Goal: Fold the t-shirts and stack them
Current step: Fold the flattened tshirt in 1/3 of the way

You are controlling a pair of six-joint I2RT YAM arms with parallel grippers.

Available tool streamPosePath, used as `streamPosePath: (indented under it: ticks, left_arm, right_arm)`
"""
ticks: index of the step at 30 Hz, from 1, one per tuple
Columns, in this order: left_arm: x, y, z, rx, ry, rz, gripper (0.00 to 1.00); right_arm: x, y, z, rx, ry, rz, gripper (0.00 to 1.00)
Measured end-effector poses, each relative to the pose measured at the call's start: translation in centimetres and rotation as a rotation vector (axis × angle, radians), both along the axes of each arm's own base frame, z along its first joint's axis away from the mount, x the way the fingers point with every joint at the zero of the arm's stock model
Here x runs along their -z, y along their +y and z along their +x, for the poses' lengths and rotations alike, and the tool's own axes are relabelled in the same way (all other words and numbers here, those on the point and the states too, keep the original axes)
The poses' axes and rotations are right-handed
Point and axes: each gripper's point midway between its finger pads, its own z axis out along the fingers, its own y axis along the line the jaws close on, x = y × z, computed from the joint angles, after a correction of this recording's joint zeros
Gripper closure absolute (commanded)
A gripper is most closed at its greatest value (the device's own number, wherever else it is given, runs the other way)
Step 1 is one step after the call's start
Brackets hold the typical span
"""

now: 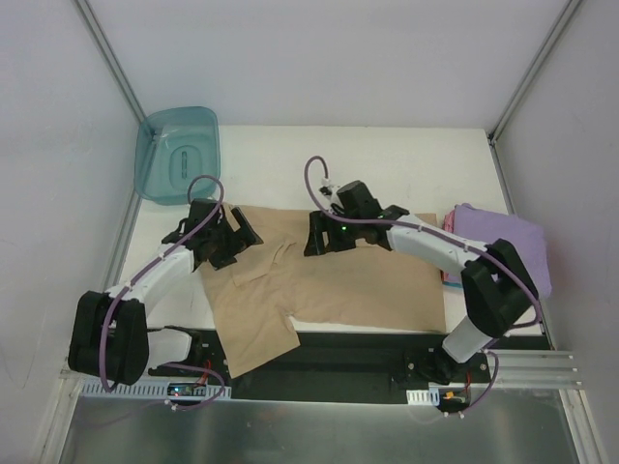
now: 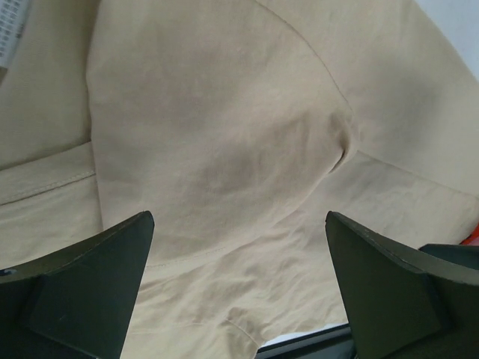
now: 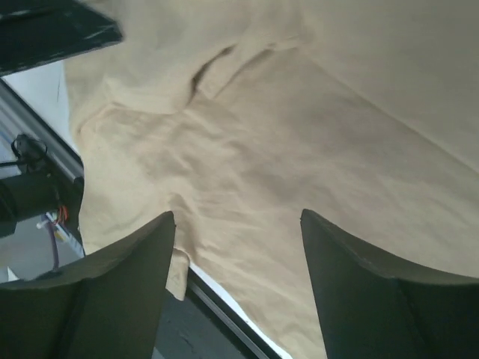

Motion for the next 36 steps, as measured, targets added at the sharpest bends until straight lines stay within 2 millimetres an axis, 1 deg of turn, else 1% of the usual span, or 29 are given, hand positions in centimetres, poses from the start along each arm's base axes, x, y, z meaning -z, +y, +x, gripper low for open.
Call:
streamPosePath:
  ticks: [2,6,7,8,10,11,18,19,22,23,26,34,36]
  left_arm:
    - [0.8,-0.4,0.0,0.015,0.018,-0.015,0.01]
    - [2.6,-0.6,-0.5,0.027,0.062,-0.022,0.01]
    - [3.1,-0.6,-0.7,0.029,0.078,-0.022,0.01]
    - [3.5,-0.6,-0.9,0.03,0.087,-0.022,0.01]
    - [3.4,-0.7,-0.7,0.028,0.075,-0.024,0.01]
    - [3.4,-0.7,-0.6,0.028,0.071,-0.025,0.01]
    - [3.5,-0.7,-0.6,0.028,0.052,-0.029,0.01]
    - [3.5,-0.6,-0.6,0.027,0.05,-0.03,0.01]
    - [3.5,-0.6,-0.5,0.027,0.043,-0.031,0.01]
    - [3.5,-0.6,-0.5,0.027,0.041,-0.031,0.01]
    - [3.5,-0.6,-0.5,0.027,0.038,-0.032,0.01]
    - [3.5,-0.6,-0.6,0.026,0.028,-0.034,0.01]
    - [3.5,-0.6,-0.6,0.026,0.027,-0.034,0.01]
  right_arm:
    - [0.8,2.5,-0.9,-0.032,0.028,0.03,0.45]
    - [2.8,6.2,-1.4,-0.055,0.075,0.036,0.47]
    - [3.3,6.9,-1.4,-0.055,0.081,0.033,0.49]
    - [3.8,7.5,-1.3,-0.055,0.086,0.029,0.53]
    - [4.7,8.5,-1.1,-0.048,0.094,0.019,0.56]
    - [5.1,8.8,-0.9,-0.041,0.098,0.014,0.6]
    - [7.1,10.5,0.9,0.006,0.096,-0.009,0.66]
    - [7.3,10.7,1.0,0.009,0.097,-0.012,0.67]
    - [8.1,10.8,1.0,0.017,0.107,-0.025,0.73]
    - [8.2,10.8,1.0,0.019,0.107,-0.028,0.74]
    - [8.4,10.9,1.1,0.025,0.106,-0.032,0.75]
    - [8.2,11.7,1.5,0.03,0.1,-0.019,0.75]
    - [8.1,11.7,1.5,0.029,0.099,-0.018,0.81]
